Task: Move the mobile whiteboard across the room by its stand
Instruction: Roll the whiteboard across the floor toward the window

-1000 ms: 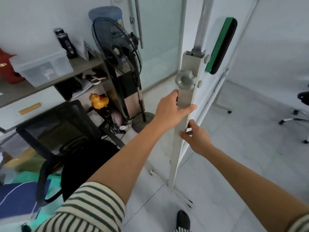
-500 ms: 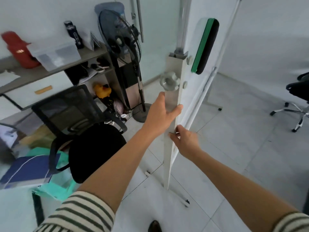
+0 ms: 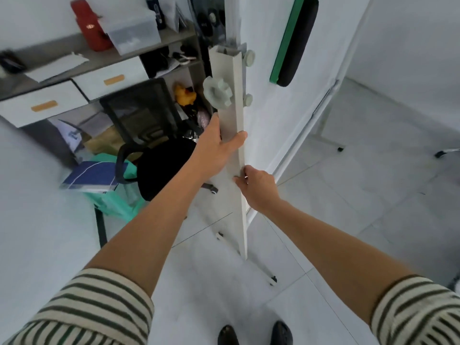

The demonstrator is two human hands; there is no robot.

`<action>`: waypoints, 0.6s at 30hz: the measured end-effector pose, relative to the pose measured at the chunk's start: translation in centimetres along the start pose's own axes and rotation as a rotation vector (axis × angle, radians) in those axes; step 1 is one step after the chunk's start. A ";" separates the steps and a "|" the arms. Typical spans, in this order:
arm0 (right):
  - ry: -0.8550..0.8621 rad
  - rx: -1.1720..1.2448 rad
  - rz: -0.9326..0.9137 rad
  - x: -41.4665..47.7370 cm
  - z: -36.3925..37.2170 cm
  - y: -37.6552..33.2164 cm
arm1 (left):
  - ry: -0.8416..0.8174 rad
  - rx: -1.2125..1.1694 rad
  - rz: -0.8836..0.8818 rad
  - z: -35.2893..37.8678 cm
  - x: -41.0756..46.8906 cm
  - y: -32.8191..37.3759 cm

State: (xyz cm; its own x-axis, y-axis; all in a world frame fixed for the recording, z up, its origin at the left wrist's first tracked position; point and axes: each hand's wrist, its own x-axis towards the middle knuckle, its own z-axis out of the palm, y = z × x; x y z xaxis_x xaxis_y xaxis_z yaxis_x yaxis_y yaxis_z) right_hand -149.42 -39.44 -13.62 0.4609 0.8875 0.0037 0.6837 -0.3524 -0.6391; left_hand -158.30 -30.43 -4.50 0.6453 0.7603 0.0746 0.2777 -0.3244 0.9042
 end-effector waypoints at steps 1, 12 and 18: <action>0.002 0.000 -0.008 -1.1 0.4 -0.5 | -0.005 -0.001 -0.009 -0.3 -1.2 -0.1; 0.003 -0.003 -0.011 -14.5 6.0 -7.4 | -0.013 -0.003 0.005 -6.1 -16.7 -0.8; -0.059 0.026 -0.058 -22.2 8.4 -10.8 | 0.061 0.036 -0.030 -8.5 -25.6 -1.4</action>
State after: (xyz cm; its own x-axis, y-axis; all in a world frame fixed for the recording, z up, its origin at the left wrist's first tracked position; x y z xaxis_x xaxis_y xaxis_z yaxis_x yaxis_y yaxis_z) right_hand -171.80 -52.82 -13.26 0.3864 0.9223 -0.0036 0.6932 -0.2929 -0.6586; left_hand -181.30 -44.64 -4.11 0.5922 0.8024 0.0743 0.3219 -0.3201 0.8910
